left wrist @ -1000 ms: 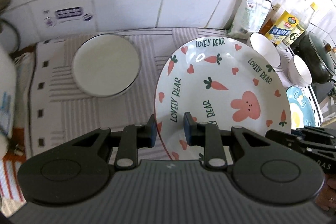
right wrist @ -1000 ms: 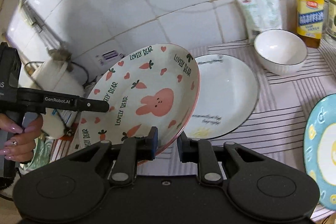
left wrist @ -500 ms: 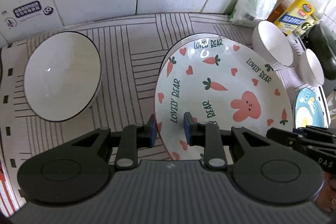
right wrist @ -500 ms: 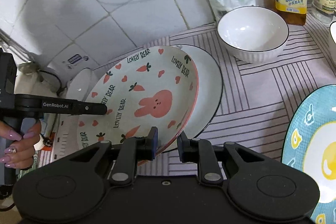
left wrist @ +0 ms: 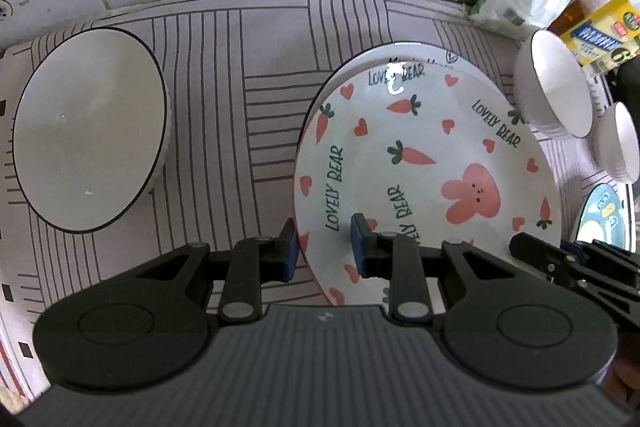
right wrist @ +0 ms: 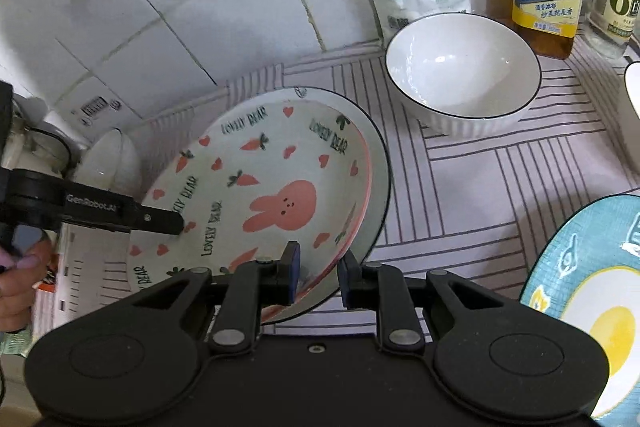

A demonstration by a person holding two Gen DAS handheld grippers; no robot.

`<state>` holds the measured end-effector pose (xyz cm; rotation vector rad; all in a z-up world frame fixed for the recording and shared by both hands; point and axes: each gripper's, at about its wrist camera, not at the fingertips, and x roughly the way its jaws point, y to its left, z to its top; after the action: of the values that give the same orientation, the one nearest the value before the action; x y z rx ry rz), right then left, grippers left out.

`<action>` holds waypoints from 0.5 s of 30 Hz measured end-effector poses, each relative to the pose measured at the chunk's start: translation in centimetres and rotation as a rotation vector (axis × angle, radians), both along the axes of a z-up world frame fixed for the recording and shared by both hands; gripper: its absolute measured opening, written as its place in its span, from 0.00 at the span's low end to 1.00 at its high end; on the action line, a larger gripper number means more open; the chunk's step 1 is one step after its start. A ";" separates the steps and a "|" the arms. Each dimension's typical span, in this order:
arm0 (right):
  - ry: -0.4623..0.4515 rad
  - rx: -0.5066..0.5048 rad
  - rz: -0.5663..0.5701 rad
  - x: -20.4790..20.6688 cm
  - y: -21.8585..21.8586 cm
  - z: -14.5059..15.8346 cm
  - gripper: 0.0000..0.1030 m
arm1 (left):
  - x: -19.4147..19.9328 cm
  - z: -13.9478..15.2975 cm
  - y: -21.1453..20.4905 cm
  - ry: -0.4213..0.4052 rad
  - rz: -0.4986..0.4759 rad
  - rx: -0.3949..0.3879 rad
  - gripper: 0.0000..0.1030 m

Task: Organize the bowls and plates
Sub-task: 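Lower the bunny plate onto the white plate and open the left gripper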

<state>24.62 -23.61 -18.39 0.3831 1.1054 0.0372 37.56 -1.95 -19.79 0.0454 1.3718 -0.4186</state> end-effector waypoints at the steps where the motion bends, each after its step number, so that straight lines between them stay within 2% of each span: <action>1: 0.003 -0.022 0.011 0.1 0.3 0.0 0.25 | -0.1 -0.1 -0.2 -0.002 -0.008 0.027 0.24; 2: -0.004 -0.050 0.025 0.2 0.7 0.1 0.26 | -0.4 -0.3 -0.6 -0.015 -0.023 0.059 0.24; 5: -0.018 -0.161 0.071 0.3 2.2 0.2 0.31 | -1.1 -0.2 -1.2 -0.052 -0.041 0.091 0.24; 9: -0.017 -0.210 0.067 0.5 2.6 0.4 0.33 | -1.4 -0.4 -1.5 -0.054 -0.030 0.101 0.24; 12: -0.029 -0.284 0.094 0.5 3.6 0.4 0.36 | -1.8 -0.2 -1.5 -0.063 -0.019 0.111 0.23; 15: -0.048 -0.304 0.081 0.4 3.7 0.4 0.36 | -2.3 0.0 -1.9 -0.083 -0.028 0.133 0.23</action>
<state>25.02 -19.88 -18.02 0.0643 1.0592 -0.0497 35.29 -3.88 -19.81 0.1896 1.3170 -0.3441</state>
